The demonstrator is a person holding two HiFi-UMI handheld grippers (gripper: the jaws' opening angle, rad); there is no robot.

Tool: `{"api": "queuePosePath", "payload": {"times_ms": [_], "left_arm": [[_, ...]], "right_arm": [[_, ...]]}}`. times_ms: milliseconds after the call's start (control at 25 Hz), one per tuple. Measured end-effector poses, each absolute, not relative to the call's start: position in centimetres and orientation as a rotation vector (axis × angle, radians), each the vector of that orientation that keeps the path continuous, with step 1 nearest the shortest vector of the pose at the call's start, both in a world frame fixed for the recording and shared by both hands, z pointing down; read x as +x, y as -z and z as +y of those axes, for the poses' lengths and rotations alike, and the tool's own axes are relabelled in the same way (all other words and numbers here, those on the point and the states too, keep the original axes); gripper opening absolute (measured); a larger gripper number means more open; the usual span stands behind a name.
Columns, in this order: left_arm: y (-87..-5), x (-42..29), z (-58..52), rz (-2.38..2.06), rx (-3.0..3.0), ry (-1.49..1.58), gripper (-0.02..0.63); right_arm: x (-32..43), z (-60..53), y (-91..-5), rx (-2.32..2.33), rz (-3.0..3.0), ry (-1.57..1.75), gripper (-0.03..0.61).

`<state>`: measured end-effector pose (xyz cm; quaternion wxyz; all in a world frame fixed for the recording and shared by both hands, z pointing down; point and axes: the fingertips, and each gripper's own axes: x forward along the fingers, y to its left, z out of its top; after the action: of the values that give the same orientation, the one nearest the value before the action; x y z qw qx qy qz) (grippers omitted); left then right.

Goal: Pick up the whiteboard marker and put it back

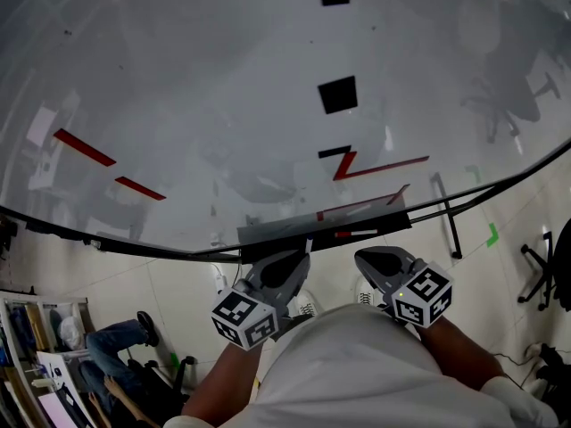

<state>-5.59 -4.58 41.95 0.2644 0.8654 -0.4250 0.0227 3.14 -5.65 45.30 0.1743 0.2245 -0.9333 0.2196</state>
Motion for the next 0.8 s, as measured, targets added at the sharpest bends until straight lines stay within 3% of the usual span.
{"api": "queuePosePath", "payload": {"times_ms": [800], "left_arm": [[-42.4, -6.0, -3.4, -1.205, 2.308, -0.051, 0.049]], "right_arm": [[3.1, -6.0, -44.8, 0.654, -2.664, -0.614, 0.002]]}}
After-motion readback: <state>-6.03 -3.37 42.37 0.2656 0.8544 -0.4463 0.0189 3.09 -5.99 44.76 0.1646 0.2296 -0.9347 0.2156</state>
